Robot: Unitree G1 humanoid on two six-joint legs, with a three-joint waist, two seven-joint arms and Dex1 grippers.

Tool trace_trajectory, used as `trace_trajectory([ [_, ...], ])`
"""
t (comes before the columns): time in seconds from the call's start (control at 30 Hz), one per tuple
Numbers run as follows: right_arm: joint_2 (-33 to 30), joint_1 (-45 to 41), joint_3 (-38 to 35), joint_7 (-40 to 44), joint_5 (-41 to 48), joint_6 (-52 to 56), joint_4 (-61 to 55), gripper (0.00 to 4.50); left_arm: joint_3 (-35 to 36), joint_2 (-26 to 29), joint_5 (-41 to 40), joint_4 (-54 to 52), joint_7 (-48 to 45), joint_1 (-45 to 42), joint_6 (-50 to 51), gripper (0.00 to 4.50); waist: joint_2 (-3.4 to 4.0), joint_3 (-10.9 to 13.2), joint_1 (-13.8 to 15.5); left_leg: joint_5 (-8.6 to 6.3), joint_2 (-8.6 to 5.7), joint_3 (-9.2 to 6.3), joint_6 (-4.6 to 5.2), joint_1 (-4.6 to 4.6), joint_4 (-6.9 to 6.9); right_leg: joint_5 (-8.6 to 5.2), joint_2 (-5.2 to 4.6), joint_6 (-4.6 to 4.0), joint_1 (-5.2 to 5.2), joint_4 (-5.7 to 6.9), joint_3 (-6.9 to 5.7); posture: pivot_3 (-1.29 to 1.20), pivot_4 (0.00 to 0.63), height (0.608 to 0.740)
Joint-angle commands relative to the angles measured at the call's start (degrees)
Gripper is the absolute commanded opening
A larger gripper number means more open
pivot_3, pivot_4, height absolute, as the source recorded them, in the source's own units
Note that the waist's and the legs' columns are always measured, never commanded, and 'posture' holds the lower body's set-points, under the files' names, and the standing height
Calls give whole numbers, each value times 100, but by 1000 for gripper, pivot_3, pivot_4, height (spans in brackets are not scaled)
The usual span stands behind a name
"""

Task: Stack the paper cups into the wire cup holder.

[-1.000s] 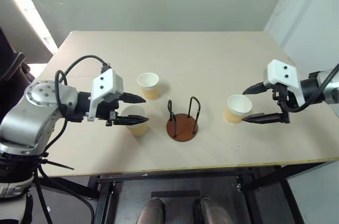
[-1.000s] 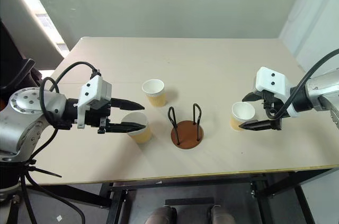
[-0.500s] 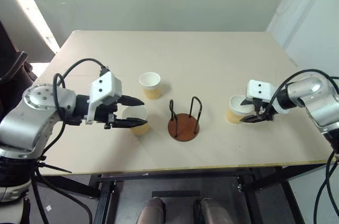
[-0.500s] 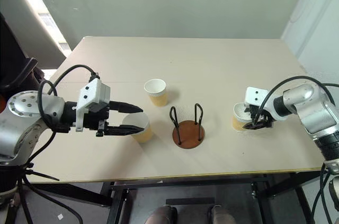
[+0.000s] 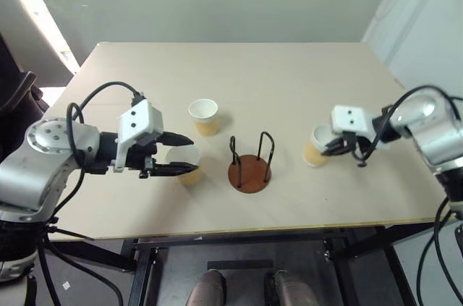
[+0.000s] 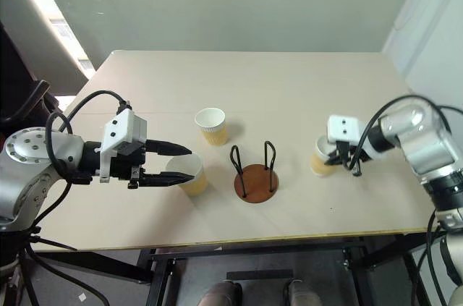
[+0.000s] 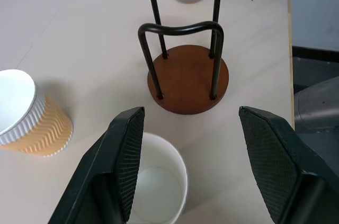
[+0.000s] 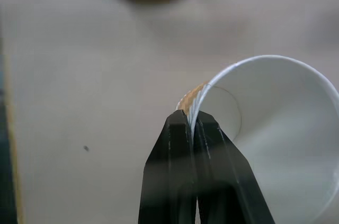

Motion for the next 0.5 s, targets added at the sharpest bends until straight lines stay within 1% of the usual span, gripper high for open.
trace_trajectory([
  [0.03, 114, -728, -510, 196, 412, 94, -141, 45, 220, 70, 8, -32, 35, -10, -85, 3063, -1, -1, -5, 0, 1, -2, 0, 1, -4, -2, 1, -4, 0, -1, 0, 0, 150, 740],
  [0.13, 433, -1196, -468, 483, 680, 32, -307, 45, 197, 36, 29, -10, 67, -2, -108, 3063, -3, -2, -14, -2, 3, -5, -2, 3, -9, -11, 4, -17, -1, 0, -3, 0, 150, 740],
  [0.2, 688, -1344, -344, 607, 766, 7, -412, 45, 172, 16, 77, 53, 114, -31, -130, 3063, -2, -1, -20, -3, 4, -7, -4, 3, -9, -12, 6, -20, -1, -1, -5, 0, 150, 740],
  [0.3, 889, -1363, -69, 774, 821, -191, -525, 45, 176, 0, 97, 51, 161, -30, -141, 3063, -2, -1, -27, -3, 5, -8, -5, 1, -8, -13, 6, -21, -2, 0, -8, 0, 150, 740],
  [0.4, 1023, -1403, 69, 787, 687, -415, -366, 45, 258, 22, 15, -108, 170, 61, -92, 3063, -2, -1, -3, -3, 4, -8, -5, -2, -5, -13, 3, -21, -2, 0, -10, 0, 150, 740],
  [0.5, 1113, -1401, 207, 787, 740, -519, -356, 45, 355, 53, -30, -201, 182, 170, -67, 3063, -2, -1, -6, -3, 2, -6, -5, -3, -2, -12, -1, -21, -1, -1, -9, 0, 150, 740],
])
